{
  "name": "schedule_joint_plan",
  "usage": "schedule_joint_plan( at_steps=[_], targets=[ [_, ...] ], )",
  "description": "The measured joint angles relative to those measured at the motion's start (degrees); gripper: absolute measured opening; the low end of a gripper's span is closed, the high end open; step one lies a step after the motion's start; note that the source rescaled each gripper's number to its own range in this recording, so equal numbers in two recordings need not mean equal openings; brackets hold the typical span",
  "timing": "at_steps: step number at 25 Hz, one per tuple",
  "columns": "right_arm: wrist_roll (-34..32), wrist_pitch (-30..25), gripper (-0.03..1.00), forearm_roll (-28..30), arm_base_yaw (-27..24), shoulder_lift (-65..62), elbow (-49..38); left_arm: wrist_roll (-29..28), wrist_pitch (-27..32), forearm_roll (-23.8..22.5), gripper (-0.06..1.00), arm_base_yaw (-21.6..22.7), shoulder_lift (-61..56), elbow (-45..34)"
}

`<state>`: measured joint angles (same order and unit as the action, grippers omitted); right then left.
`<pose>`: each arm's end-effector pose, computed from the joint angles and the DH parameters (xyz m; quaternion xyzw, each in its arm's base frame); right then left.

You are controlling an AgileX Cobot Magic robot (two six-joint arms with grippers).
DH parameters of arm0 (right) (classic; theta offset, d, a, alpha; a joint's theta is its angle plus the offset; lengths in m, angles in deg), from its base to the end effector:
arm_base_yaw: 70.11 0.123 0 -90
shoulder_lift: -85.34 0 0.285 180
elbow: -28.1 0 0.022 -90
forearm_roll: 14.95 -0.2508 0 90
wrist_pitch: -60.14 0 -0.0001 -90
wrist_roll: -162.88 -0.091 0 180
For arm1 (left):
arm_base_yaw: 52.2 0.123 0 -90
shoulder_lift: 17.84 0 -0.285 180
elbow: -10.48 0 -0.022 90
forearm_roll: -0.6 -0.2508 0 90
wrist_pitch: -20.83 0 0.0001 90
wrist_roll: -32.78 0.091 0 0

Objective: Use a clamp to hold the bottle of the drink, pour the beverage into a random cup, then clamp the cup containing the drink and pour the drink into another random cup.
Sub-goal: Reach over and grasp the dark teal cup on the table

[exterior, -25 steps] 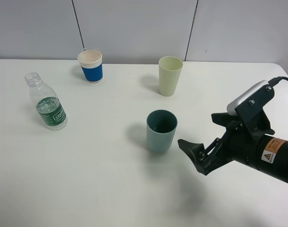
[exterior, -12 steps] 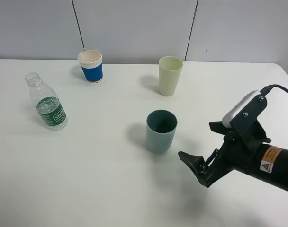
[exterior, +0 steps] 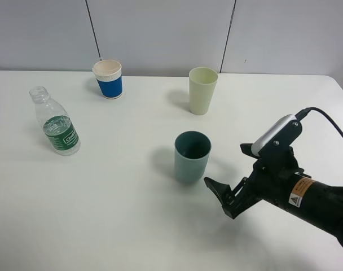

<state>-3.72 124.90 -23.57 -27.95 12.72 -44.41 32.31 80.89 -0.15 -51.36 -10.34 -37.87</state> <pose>0.1484 0.1177 0.1055 -0.3361 0.7742 0.0939 0.5280 -0.0056 0.0010 0.2793 -0.0099 0.8476 0.0083 0.5305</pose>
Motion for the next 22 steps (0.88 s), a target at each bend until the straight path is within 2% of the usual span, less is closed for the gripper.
schedule_joint_plan(
  at_steps=[2, 4, 22],
  targets=[
    [-0.81, 3.2, 1.0, 1.31, 0.0, 2.44, 0.0, 0.0, 0.0, 0.0, 1.0, 0.0, 0.0, 0.0],
    [-1.06, 4.15, 1.0, 2.32, 0.0, 4.93, 0.0, 0.0, 0.0, 0.0, 1.0, 0.0, 0.0, 0.0],
    [-1.39, 4.14, 1.0, 6.52, 0.0, 11.48, 9.54, 0.0, 0.0, 0.0, 1.0, 0.0, 0.0, 0.0]
  ],
)
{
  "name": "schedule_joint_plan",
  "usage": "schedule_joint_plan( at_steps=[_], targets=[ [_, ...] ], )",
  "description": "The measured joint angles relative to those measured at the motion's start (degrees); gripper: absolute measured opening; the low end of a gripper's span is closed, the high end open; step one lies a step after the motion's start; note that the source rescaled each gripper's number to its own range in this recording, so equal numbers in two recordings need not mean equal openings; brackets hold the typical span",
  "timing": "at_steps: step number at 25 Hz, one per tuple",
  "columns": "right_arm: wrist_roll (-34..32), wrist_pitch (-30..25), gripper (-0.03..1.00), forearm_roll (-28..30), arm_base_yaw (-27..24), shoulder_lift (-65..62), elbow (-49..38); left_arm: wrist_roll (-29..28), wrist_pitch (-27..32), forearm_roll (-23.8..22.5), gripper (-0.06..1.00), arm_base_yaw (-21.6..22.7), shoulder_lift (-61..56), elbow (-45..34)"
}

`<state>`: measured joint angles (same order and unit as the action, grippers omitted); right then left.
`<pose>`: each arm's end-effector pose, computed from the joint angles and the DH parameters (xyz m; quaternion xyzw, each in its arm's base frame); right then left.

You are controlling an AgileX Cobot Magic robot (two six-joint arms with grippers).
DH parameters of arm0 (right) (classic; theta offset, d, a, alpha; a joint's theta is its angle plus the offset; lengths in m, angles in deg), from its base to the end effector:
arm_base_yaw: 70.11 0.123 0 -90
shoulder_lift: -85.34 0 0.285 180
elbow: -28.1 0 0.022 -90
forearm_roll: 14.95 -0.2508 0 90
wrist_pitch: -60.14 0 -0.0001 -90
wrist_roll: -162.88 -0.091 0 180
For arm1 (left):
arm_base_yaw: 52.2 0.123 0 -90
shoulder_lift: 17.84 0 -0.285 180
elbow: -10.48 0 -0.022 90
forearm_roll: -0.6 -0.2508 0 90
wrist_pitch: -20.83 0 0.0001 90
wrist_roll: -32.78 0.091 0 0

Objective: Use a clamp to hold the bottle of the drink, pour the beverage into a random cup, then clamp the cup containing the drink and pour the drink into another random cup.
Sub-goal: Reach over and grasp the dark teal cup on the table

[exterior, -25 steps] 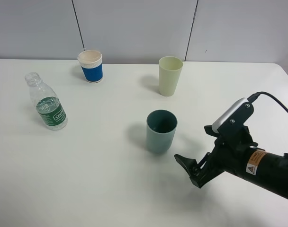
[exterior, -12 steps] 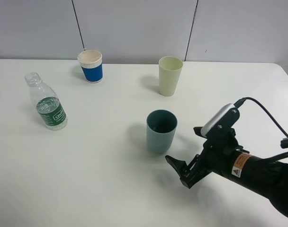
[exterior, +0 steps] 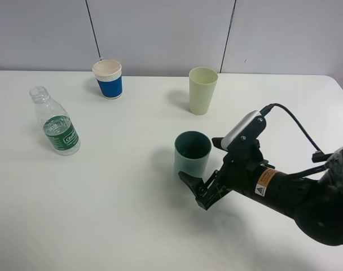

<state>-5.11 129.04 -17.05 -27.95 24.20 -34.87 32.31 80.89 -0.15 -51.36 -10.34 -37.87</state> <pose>0.1765 0.1556 0.0857 -0.3662 0.7488 0.1334 0.5361 -0.0056 0.0010 0.2793 -0.0099 0.8476 0.0083 0.5305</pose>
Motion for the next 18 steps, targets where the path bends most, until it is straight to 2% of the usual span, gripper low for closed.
schedule_joint_plan(
  at_steps=[14, 15, 16, 17, 18],
  targets=[
    [0.6, 0.06, 0.99, 2.1, 0.0, 3.63, 2.16, 0.0, 0.0, 0.0, 1.0, 0.0, 0.0, 0.0],
    [0.72, 0.06, 0.9, 2.1, 0.0, 3.63, 2.16, 0.0, 0.0, 0.0, 1.0, 0.0, 0.0, 0.0],
    [0.81, 0.06, 0.76, 2.1, 0.0, 3.63, 2.16, 0.0, 0.0, 0.0, 1.0, 0.0, 0.0, 0.0],
    [0.81, 0.06, 0.5, 2.1, 0.0, 3.63, 2.16, 0.0, 0.0, 0.0, 1.0, 0.0, 0.0, 0.0],
    [0.86, 0.06, 0.15, 2.1, 0.0, 3.63, 2.16, 0.0, 0.0, 0.0, 1.0, 0.0, 0.0, 0.0]
  ],
)
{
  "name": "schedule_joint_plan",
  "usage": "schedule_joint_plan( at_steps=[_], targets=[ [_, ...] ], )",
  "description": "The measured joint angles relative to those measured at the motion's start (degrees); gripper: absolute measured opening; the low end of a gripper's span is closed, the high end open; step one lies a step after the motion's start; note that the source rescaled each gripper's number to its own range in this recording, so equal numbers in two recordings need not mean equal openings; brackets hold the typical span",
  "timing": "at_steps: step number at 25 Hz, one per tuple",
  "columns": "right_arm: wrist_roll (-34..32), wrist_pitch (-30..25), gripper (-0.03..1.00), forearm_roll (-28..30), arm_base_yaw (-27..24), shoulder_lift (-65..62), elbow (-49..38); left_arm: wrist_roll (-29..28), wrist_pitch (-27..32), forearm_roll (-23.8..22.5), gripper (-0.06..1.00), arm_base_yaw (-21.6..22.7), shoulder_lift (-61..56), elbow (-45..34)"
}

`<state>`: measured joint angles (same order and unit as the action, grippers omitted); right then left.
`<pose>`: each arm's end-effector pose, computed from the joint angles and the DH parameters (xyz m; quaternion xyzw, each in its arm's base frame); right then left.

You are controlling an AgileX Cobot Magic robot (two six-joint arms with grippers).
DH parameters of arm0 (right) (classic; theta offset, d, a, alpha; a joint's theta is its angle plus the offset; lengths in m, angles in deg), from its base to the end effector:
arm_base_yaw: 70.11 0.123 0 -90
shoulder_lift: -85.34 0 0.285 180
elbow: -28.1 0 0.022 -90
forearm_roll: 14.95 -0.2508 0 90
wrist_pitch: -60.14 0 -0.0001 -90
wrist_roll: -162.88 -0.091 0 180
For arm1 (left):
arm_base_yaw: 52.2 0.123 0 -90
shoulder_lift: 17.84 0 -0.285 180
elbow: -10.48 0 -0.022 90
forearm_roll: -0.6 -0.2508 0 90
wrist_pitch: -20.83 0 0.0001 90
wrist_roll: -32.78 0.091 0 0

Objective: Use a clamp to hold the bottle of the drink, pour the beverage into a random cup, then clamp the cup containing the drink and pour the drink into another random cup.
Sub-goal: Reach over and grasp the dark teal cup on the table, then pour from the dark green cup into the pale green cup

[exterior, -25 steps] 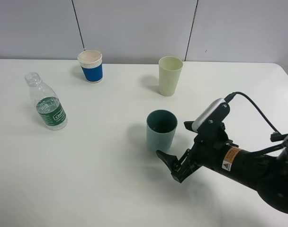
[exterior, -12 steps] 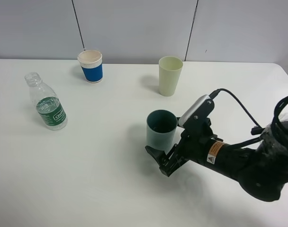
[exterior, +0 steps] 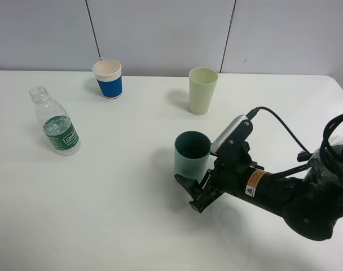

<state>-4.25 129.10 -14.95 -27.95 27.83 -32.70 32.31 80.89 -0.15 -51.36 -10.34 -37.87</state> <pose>0.1805 0.1635 0.0742 -0.3882 0.7452 0.1371 0.5246 -0.0056 0.0010 0.2793 -0.0099 0.8476 0.0083 0.5305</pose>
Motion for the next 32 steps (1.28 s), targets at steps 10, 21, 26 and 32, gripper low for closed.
schedule_joint_plan(
  at_steps=[10, 21, 26, 32],
  targets=[
    [-0.05, 0.06, 0.02, -1.05, 0.0, 0.0, 0.0, 0.0, 0.0, 0.0, 1.0, 0.0, 0.0, 0.0],
    [-0.97, -2.35, 0.02, -10.7, 0.0, -9.0, 0.0, 0.0, 0.0, 0.0, 1.0, 0.0, 0.0, 0.0],
    [-0.97, -11.04, 0.02, -17.62, 0.0, -20.16, -0.12, 0.0, 0.0, 0.0, 1.0, 0.0, 0.0, 0.0],
    [-0.5, -30.15, 0.02, -21.09, -7.11, -32.3, 1.35, 0.0, 0.0, 0.0, 1.0, 0.0, 0.0, 0.0]
  ],
)
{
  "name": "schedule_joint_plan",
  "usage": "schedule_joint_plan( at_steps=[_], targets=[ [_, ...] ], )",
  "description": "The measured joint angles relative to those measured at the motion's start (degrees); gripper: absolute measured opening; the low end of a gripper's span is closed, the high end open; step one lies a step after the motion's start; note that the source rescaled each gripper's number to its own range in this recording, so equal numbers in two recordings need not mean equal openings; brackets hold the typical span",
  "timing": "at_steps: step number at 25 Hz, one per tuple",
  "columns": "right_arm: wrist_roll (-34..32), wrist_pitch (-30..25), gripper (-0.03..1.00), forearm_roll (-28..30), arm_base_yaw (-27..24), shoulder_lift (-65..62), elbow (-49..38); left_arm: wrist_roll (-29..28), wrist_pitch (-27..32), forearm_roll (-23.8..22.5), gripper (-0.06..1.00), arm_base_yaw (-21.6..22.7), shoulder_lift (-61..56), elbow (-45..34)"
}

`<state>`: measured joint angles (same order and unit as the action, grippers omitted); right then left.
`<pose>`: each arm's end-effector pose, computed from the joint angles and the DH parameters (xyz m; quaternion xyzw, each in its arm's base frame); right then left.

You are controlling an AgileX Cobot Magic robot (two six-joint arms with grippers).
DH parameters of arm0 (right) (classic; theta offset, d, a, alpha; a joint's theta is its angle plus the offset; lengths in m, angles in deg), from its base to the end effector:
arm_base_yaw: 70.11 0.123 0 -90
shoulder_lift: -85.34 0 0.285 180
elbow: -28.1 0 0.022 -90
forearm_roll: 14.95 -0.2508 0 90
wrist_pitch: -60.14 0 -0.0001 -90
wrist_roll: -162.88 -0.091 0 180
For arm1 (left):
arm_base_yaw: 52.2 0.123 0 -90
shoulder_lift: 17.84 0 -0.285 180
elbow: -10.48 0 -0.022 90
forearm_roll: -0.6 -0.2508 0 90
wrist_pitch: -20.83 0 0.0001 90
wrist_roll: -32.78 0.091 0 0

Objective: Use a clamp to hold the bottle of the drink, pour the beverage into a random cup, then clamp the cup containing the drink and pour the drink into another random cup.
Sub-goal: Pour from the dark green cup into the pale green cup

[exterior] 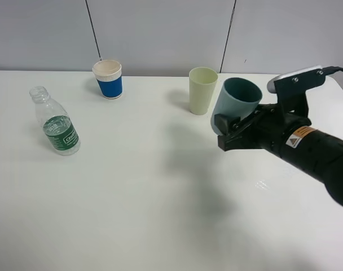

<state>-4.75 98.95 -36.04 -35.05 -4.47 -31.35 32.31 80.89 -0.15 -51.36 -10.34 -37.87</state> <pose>0.1987 0.1144 0.1683 -0.1584 0.8144 0.0966 0.5498 -0.0056 0.0010 0.2793 -0.0099 0.8476 0.0083 0.5305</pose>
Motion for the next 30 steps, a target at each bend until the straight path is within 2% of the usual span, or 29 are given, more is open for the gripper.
schedule_joint_plan(
  at_steps=[3, 6, 9, 13, 17, 19, 23, 30],
  targets=[
    [-0.39, -11.39, 0.02, 3.8, -6.67, -3.45, 2.98, 0.0, 0.0, 0.0, 1.0, 0.0, 0.0, 0.0],
    [-5.64, -20.43, 0.02, 12.86, -13.1, -4.88, 6.72, 0.0, 0.0, 0.04, 1.0, 0.0, 0.0, 0.0],
    [-17.77, -28.01, 0.02, 25.57, -18.83, -4.93, 10.42, 0.0, 0.0, 0.04, 1.0, 0.0, 0.0, 0.0],
    [-34.2, -33.53, 0.02, 41.96, -23.74, -4.7, 15.06, 0.0, 0.0, 0.04, 1.0, 0.0, 0.0, 0.0],
    [-46.88, -38.81, 0.02, 58.2, -24.81, -3.06, 20.37, 0.0, 0.0, 0.04, 1.0, 0.0, 0.0, 0.0],
    [-53.08, -43.38, 0.02, 65.8, -24.81, -1.43, 23.37, 0.0, 0.0, 0.04, 1.0, 0.0, 0.0, 0.0],
    [-61.65, -50.9, 0.02, 77.06, -22.94, 2.83, 29.02, 0.0, 0.0, 0.04, 1.0, 0.0, 0.0, 0.0],
    [-63.37, -53.07, 0.02, 84.26, -17.78, 10.05, 36.34, 0.0, 0.0, 0.04, 1.0, 0.0, 0.0, 0.0]
  ],
)
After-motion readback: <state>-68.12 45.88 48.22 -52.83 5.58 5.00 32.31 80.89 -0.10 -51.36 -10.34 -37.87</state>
